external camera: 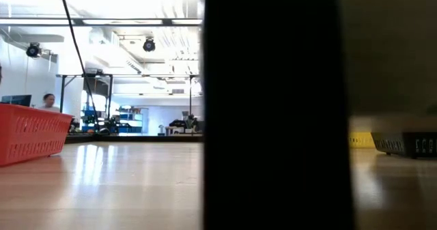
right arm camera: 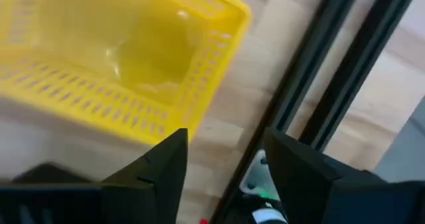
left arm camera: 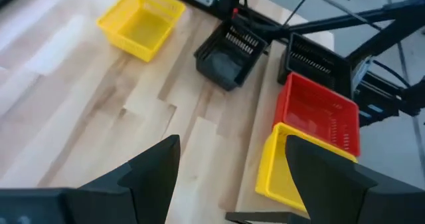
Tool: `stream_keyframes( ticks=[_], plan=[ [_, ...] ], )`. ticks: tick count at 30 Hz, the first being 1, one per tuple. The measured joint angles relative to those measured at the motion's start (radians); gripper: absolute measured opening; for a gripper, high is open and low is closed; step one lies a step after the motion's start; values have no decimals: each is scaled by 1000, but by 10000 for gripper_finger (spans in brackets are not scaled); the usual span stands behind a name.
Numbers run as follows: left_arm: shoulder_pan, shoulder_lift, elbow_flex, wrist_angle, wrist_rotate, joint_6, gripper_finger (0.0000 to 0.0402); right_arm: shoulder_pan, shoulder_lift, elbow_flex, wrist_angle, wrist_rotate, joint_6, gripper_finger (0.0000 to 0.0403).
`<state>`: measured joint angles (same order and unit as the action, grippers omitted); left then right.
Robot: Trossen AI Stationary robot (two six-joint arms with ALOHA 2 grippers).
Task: Stack baskets on shelf by color
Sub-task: Stack the yellow bin on top of the yellow bins on the shelf
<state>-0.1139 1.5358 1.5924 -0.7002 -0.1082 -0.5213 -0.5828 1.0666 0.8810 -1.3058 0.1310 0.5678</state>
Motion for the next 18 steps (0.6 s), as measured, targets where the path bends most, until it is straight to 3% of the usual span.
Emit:
stream_keyframes(
  ticks=[3, 10, 18],
  plan=[
    [-28, -9, -10, 1, -59, 0, 258, -48, 0, -59, 73, -8, 5, 200],
    [-49, -34, -77, 1, -69, -61, 258, -59, 1, -160, 259, -56, 43, 186],
    [-57, -39, -96, 3, -70, -77, 258, -59, 1, -236, 409, -53, 20, 111]
  ],
)
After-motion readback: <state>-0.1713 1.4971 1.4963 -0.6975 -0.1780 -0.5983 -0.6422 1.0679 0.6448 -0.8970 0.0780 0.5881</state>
